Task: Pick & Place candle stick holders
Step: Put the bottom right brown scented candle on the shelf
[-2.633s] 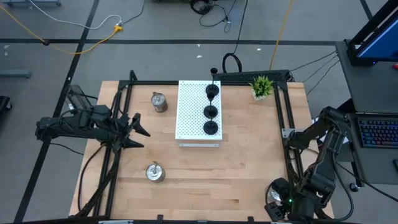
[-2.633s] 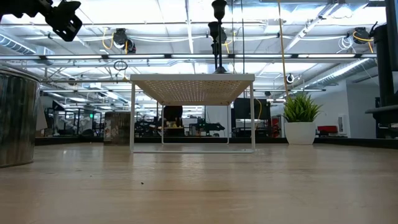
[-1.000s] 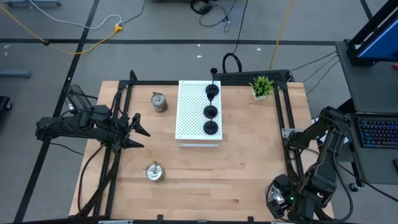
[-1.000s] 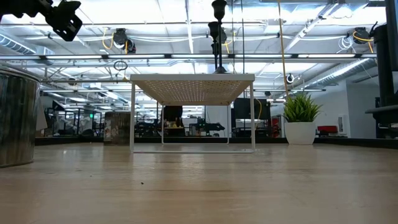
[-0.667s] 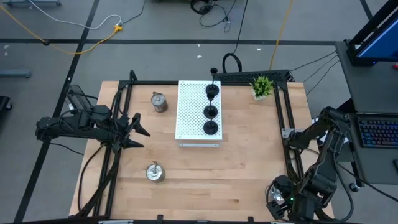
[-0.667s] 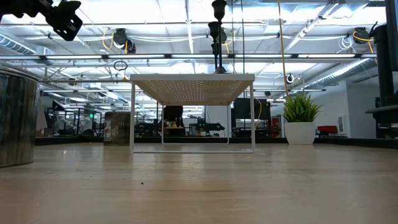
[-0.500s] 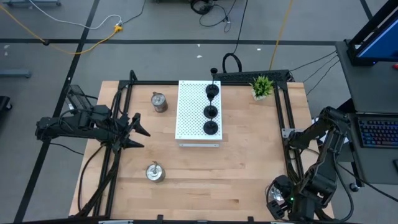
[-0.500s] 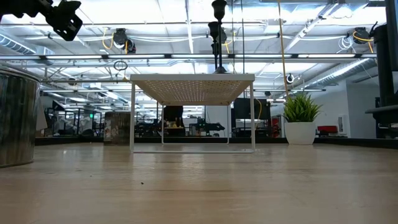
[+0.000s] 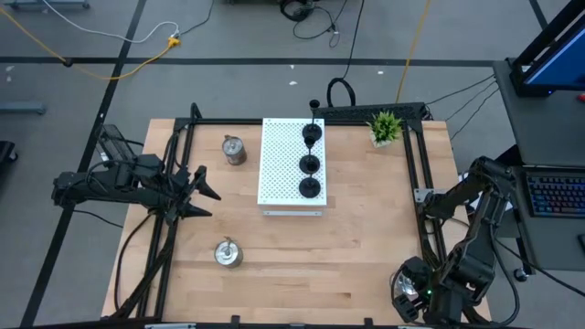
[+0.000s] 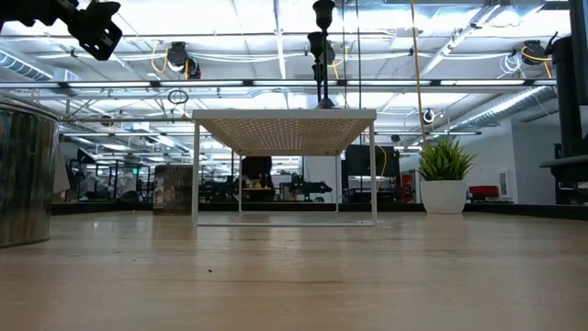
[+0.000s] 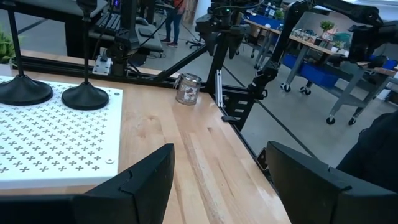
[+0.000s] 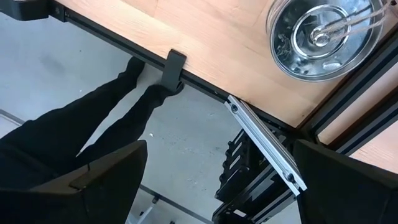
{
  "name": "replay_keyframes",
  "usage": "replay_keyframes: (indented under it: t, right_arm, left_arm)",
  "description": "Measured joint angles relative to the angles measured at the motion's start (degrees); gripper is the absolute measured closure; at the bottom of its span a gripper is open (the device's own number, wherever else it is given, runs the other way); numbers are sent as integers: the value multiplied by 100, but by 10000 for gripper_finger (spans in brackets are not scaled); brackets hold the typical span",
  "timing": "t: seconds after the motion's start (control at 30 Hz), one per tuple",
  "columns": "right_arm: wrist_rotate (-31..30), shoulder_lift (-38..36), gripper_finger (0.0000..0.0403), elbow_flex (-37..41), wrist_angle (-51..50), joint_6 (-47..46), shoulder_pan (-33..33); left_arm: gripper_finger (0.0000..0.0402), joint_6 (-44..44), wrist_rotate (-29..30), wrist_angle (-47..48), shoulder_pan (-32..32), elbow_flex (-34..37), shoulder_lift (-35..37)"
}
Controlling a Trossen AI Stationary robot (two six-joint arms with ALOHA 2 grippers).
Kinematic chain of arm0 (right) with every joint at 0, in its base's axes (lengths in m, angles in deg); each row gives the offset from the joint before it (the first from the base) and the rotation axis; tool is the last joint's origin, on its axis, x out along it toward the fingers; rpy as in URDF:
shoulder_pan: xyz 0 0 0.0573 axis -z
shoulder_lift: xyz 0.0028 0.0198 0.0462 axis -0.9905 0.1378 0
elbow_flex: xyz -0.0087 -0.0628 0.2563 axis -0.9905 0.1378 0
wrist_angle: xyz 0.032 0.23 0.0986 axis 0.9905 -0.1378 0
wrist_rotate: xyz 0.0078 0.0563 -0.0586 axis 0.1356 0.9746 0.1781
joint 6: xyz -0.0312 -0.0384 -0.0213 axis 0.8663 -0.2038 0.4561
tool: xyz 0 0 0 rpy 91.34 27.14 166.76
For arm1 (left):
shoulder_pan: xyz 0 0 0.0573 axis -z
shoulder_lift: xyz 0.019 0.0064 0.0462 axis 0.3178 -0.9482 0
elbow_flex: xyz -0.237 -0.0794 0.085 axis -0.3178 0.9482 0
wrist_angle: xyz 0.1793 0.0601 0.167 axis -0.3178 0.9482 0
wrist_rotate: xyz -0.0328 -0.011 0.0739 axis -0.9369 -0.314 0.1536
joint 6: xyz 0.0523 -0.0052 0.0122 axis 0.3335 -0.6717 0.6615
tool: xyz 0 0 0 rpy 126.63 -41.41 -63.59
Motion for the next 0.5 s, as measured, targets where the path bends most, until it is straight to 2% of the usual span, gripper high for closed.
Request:
replay_keyframes:
  t: [0.33, 0.5]
  right_arm:
    - [-24, 0, 3, 0, 598, 770, 3]
    - [-26, 0, 3, 0, 301, 400, -3]
  left_arm:
    - [144, -2, 6, 0, -1, 0, 0]
    - [144, -18, 6, 0, 1, 0, -1]
